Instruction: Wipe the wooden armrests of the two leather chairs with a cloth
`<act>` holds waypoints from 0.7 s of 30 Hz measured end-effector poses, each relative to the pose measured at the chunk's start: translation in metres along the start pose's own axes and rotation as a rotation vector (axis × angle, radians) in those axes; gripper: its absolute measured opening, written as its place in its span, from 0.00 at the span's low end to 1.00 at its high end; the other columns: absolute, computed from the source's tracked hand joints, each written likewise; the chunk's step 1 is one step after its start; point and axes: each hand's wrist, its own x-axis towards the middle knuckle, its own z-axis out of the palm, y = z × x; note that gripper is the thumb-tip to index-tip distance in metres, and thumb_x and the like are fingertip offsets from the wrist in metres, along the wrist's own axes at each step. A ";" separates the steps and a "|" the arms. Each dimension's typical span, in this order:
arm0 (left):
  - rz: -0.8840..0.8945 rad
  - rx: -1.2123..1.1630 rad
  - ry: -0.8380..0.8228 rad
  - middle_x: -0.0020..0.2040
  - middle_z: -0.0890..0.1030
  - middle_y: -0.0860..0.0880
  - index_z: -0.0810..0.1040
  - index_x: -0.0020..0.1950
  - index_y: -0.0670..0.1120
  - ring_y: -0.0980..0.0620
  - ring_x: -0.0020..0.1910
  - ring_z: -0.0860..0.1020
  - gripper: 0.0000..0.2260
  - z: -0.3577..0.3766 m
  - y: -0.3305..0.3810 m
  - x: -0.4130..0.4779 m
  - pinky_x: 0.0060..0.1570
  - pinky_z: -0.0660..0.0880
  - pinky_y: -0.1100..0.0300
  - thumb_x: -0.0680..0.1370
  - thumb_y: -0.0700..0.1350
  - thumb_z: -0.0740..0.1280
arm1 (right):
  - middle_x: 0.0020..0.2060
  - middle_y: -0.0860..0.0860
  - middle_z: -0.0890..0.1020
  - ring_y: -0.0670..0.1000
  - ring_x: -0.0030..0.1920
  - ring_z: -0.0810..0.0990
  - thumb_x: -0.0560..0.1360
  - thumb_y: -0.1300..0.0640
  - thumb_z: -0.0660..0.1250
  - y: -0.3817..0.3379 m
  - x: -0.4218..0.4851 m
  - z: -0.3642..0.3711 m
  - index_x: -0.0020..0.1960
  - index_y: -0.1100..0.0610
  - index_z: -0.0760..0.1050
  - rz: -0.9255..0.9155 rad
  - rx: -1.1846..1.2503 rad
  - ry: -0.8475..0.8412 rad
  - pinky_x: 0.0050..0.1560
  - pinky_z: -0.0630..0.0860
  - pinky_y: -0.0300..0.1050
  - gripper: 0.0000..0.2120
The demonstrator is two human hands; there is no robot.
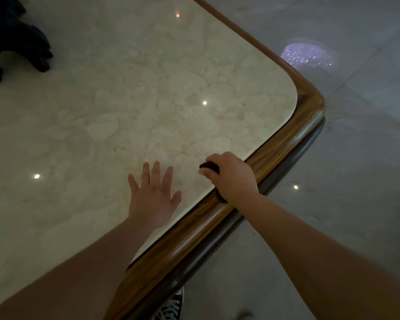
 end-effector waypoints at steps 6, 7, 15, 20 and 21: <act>0.017 -0.056 0.104 0.80 0.45 0.41 0.42 0.80 0.56 0.36 0.78 0.42 0.33 0.036 -0.010 0.020 0.68 0.44 0.25 0.78 0.68 0.40 | 0.61 0.52 0.76 0.56 0.59 0.75 0.79 0.43 0.65 -0.001 0.055 0.029 0.66 0.51 0.77 -0.072 0.105 0.188 0.56 0.74 0.50 0.20; 0.018 -0.064 0.117 0.80 0.44 0.41 0.42 0.80 0.56 0.37 0.78 0.41 0.33 0.039 -0.011 0.020 0.68 0.43 0.26 0.78 0.69 0.40 | 0.64 0.52 0.75 0.56 0.62 0.73 0.79 0.43 0.65 -0.001 0.060 0.035 0.68 0.52 0.76 -0.087 0.081 0.173 0.59 0.73 0.51 0.21; 0.042 -0.068 0.162 0.80 0.48 0.40 0.45 0.80 0.54 0.36 0.78 0.42 0.33 0.042 -0.014 0.018 0.68 0.43 0.26 0.79 0.69 0.44 | 0.80 0.50 0.57 0.57 0.78 0.56 0.80 0.41 0.62 0.012 0.054 0.050 0.79 0.44 0.59 -0.087 -0.143 -0.049 0.76 0.57 0.56 0.30; 0.017 -0.070 0.065 0.80 0.40 0.42 0.35 0.78 0.58 0.39 0.77 0.34 0.33 0.037 -0.016 0.019 0.68 0.36 0.28 0.77 0.71 0.38 | 0.80 0.51 0.58 0.57 0.77 0.57 0.80 0.41 0.62 0.006 0.052 0.036 0.80 0.48 0.58 -0.073 -0.141 -0.089 0.75 0.60 0.57 0.32; 0.009 -0.079 0.020 0.80 0.38 0.43 0.32 0.77 0.59 0.40 0.76 0.32 0.33 0.033 -0.016 0.019 0.67 0.34 0.28 0.76 0.71 0.36 | 0.80 0.51 0.58 0.57 0.77 0.57 0.80 0.41 0.62 0.003 0.050 0.031 0.80 0.49 0.58 -0.070 -0.134 -0.087 0.75 0.61 0.57 0.32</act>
